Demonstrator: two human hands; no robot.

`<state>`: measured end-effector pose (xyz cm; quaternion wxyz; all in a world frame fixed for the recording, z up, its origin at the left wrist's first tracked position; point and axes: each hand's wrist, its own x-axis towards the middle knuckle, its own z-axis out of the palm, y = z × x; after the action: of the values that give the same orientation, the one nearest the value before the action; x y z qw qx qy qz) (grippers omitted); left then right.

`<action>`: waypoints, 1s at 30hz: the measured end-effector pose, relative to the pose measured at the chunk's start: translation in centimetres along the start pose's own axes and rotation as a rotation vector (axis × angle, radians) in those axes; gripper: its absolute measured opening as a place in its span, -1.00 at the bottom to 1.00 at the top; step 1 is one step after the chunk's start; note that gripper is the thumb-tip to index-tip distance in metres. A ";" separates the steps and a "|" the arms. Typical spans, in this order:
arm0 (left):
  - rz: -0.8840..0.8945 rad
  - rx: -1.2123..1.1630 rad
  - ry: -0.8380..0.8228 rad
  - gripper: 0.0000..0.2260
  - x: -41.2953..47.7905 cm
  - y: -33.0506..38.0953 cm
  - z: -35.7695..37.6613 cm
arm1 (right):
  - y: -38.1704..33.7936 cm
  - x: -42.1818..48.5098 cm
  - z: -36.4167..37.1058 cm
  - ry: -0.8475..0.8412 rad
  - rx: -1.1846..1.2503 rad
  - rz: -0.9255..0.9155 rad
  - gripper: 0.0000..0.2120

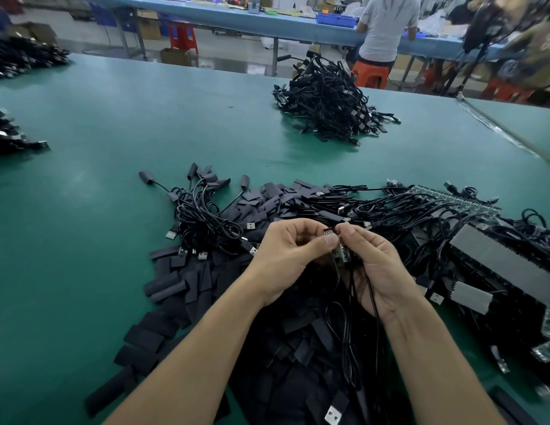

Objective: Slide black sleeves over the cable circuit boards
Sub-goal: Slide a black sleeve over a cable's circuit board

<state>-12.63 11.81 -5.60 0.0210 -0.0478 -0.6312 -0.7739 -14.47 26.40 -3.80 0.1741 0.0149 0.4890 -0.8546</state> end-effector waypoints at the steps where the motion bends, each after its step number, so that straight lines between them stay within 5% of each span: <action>1: -0.001 -0.044 0.020 -0.95 0.0 0.0 0.0 | -0.1 0.0 -0.1 0.048 0.005 -0.046 -0.92; 3: -0.005 -0.200 0.072 -0.88 0.0 0.4 0.0 | -0.7 0.1 -1.1 0.223 -0.174 -0.220 -0.92; 6: 0.071 -0.385 0.181 -0.82 0.1 1.5 -0.3 | -1.4 -0.1 -3.0 0.566 -0.975 -0.573 -0.92; 7: 0.134 -0.350 0.251 -0.85 0.2 2.0 -0.6 | -1.4 -0.3 -3.1 0.606 -1.199 -0.622 -0.97; 10: 0.316 -0.097 0.479 -0.85 0.4 3.1 -1.9 | -0.6 -0.3 -3.1 0.652 -1.552 -0.518 -0.72; 16: 0.305 0.425 0.567 -0.77 0.0 3.5 -3.7 | -0.7 -1.1 -1.0 0.499 -1.672 -0.601 -0.86; 19: 0.245 0.673 0.508 -0.69 -0.3 3.1 -4.5 | -0.6 -1.6 -0.3 0.345 -1.677 -0.441 -0.81; 23: 0.191 0.559 0.420 -0.67 -0.8 2.3 -4.7 | -0.8 -1.9 -0.4 0.314 -1.830 -0.203 -0.65; 30: 0.209 0.364 0.384 -0.81 -1.7 1.6 -4.1 | 0.2 -1.4 -0.4 0.362 -1.875 -0.241 -0.63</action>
<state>-10.98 7.46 -5.05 0.2283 0.0393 -0.7358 -0.6364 -13.16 27.02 -3.85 -0.0518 -0.0490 0.9910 -0.1132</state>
